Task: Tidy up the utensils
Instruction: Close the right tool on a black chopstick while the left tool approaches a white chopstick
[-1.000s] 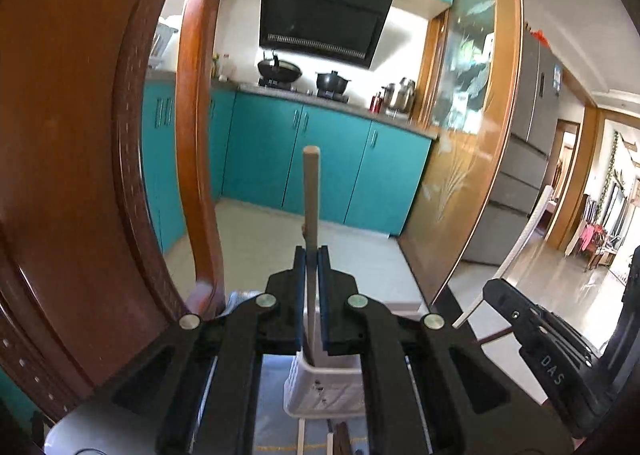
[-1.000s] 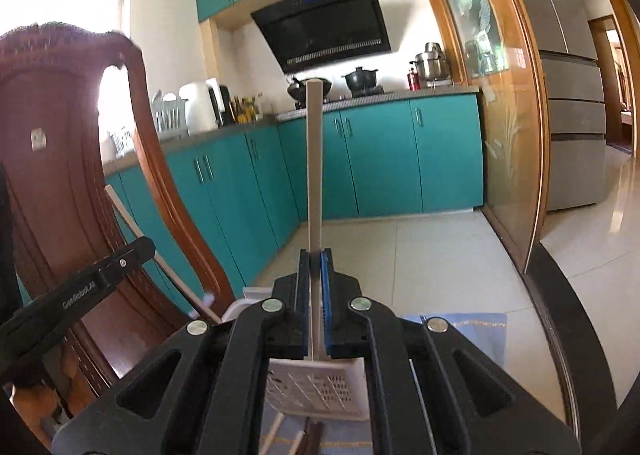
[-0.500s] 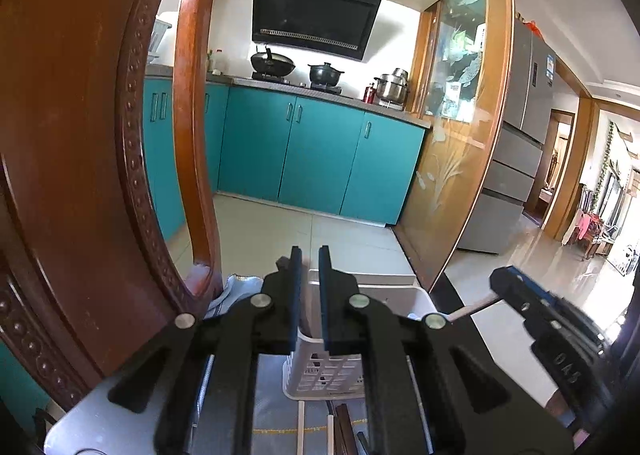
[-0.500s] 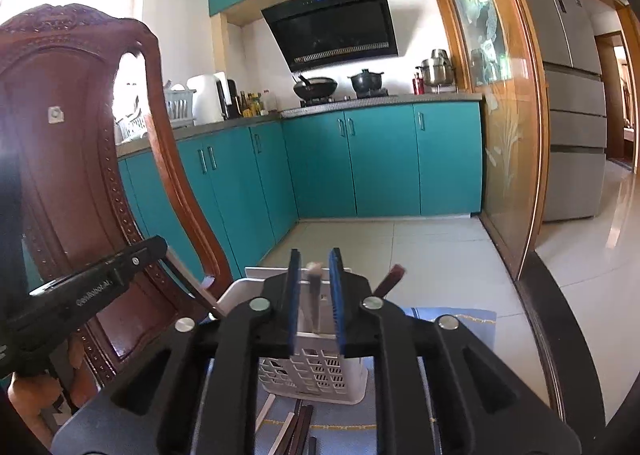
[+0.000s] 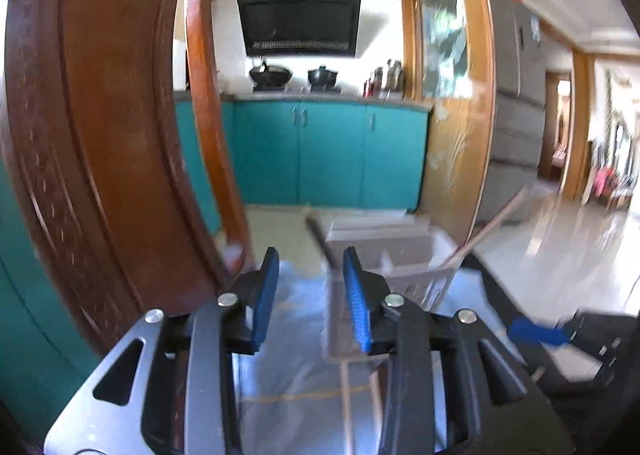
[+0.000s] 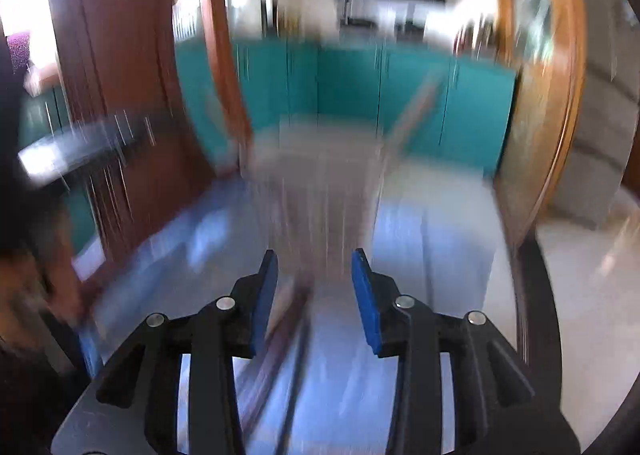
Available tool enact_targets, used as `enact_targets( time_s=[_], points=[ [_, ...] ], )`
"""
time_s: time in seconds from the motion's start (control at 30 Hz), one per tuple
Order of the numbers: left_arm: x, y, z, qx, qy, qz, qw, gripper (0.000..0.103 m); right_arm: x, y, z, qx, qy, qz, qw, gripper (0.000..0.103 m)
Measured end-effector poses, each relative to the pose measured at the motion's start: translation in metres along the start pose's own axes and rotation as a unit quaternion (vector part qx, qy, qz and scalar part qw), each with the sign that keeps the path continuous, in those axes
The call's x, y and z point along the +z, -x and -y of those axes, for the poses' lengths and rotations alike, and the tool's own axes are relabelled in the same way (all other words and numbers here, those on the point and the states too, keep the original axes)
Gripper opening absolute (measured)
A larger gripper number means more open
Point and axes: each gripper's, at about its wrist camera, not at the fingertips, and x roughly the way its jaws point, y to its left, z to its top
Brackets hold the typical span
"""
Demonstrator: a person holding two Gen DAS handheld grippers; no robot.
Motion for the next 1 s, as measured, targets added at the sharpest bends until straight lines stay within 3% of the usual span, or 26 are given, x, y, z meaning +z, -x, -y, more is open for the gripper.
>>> enact_targets(
  time_s=[0.1,0.23,0.4,0.63,0.67,0.73,1.0],
  points=[
    [-0.011,-0.009,0.001,0.004,-0.002,-0.036,0.9993,0.034,-0.018,-0.033,-0.001,0.011,-0.010,-0.090,0.996,0.038],
    [-0.016,-0.014,-0.005,-0.003,0.016,-0.060,0.9981,0.043,-0.029,-0.050,-0.004,-0.008,-0.003,-0.131,0.991,0.038],
    [-0.019,-0.017,-0.008,-0.004,0.024,-0.078,0.9966,0.045,-0.036,-0.062,-0.006,-0.009,-0.006,-0.164,0.986,0.038],
    [-0.027,-0.024,-0.011,-0.010,0.039,-0.104,0.9937,0.052,-0.042,-0.069,-0.010,-0.022,0.002,-0.168,0.986,0.036],
    [-0.028,-0.025,-0.012,-0.011,0.042,-0.107,0.9933,0.053,-0.042,-0.068,-0.010,-0.021,0.001,-0.166,0.986,0.032],
    [-0.030,-0.028,-0.012,-0.013,0.044,-0.116,0.9921,0.054,-0.041,-0.069,-0.007,-0.022,-0.004,-0.166,0.986,0.009],
    [-0.046,-0.043,-0.008,-0.022,0.047,-0.169,0.9842,0.061,-0.034,-0.064,0.020,-0.039,-0.067,-0.157,0.985,0.006]
  ],
)
